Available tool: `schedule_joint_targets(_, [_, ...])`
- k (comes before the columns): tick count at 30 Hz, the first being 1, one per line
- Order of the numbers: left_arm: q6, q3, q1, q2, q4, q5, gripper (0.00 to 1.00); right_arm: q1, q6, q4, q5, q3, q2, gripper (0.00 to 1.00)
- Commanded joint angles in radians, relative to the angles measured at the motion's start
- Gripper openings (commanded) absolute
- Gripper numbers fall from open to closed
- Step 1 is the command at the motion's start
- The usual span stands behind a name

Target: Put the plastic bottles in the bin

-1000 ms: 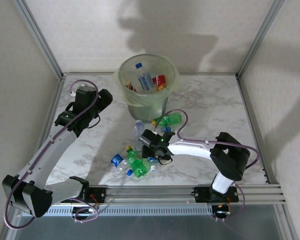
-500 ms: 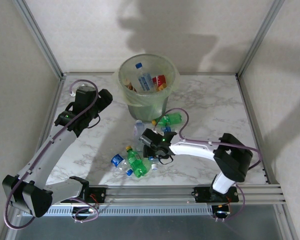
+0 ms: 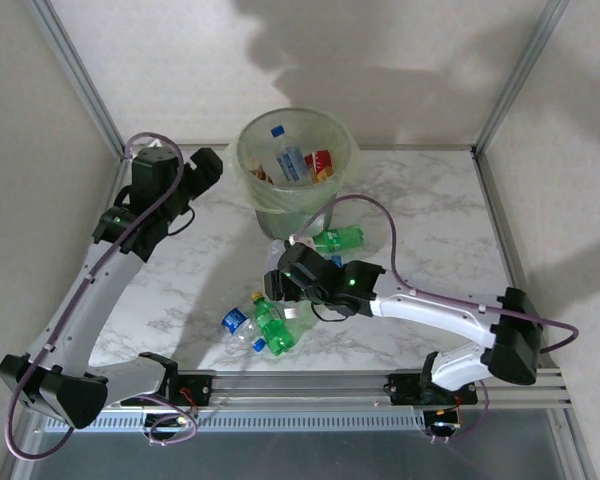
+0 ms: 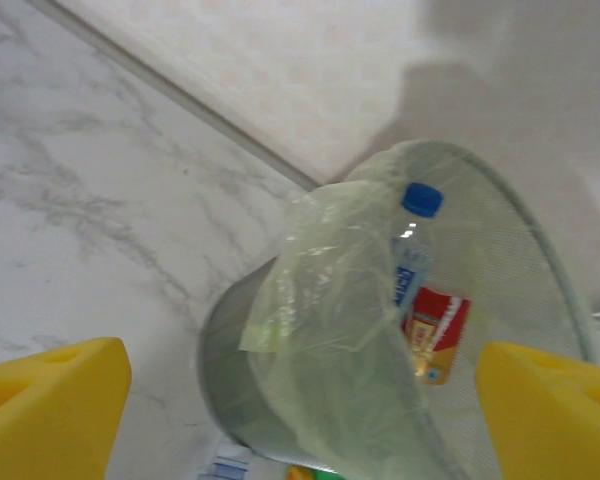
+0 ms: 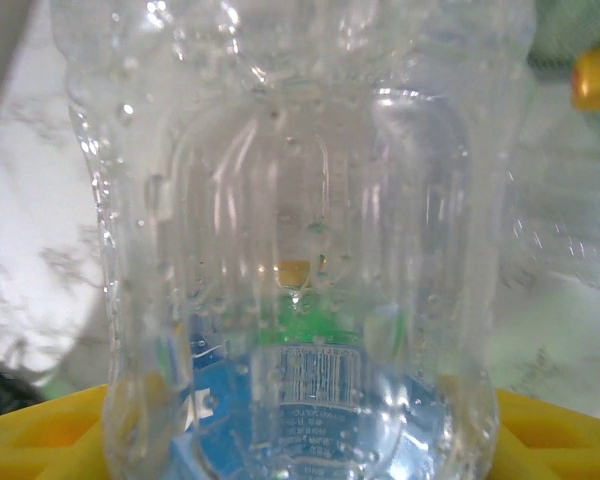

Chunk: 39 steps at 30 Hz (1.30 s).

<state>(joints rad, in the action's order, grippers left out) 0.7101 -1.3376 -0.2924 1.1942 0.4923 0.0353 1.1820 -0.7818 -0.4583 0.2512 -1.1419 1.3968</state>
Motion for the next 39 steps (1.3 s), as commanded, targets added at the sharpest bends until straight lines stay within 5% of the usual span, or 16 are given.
schedule_joint_targets(1, [-0.029, -0.022, 0.009, 0.004, -0.066, -0.148, 0.88, 0.013, 0.081, 0.083, 0.033, -0.027, -0.07, 0.65])
schedule_joint_targets(6, [-0.019, -0.031, 0.007, 0.012, -0.168, -0.373, 0.86, 0.012, 0.153, 0.11, 0.068, -0.07, -0.096, 0.65])
schedule_joint_targets(13, [-0.011, -0.017, 0.006, -0.007, -0.24, -0.478, 0.88, -0.001, 0.261, 0.092, 0.193, -0.181, -0.094, 0.65])
schedule_joint_targets(26, [-0.014, 0.058, 0.002, -0.045, -0.197, -0.394, 0.88, -0.195, 0.417, 0.069, 0.275, -0.412, -0.074, 0.68])
schedule_joint_targets(39, [0.012, 0.081, 0.001, -0.036, -0.175, -0.352, 0.86, -0.481, 0.433, -0.128, 0.181, -0.795, 0.282, 0.65])
